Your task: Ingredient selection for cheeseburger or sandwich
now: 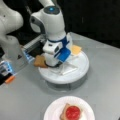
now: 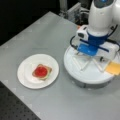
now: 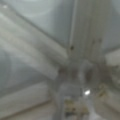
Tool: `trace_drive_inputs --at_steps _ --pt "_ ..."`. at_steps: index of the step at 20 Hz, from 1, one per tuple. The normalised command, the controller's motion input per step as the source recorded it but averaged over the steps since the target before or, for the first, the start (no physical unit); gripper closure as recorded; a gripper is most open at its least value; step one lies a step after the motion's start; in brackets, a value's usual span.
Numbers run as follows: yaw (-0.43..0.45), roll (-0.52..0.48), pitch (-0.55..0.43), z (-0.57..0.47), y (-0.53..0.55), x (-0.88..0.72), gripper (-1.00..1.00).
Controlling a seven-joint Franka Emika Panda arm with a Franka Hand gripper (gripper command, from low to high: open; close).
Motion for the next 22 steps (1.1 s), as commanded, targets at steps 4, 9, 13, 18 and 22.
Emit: trace_drive_inputs --at_steps 4,9,13,18,22 --pt "0.289 -0.05 -0.114 -0.16 0.03 -0.43 -1.0" --pt "0.241 -0.053 -0.134 -0.19 0.0 -0.41 -1.0" --pt "0.242 -0.087 -0.161 -0.24 -0.06 -0.39 -1.0" --pt "0.289 -0.117 -0.167 -0.26 -0.05 -0.36 -1.0" --pt "0.352 -0.134 -0.166 -0.24 -0.07 -0.33 -1.0"
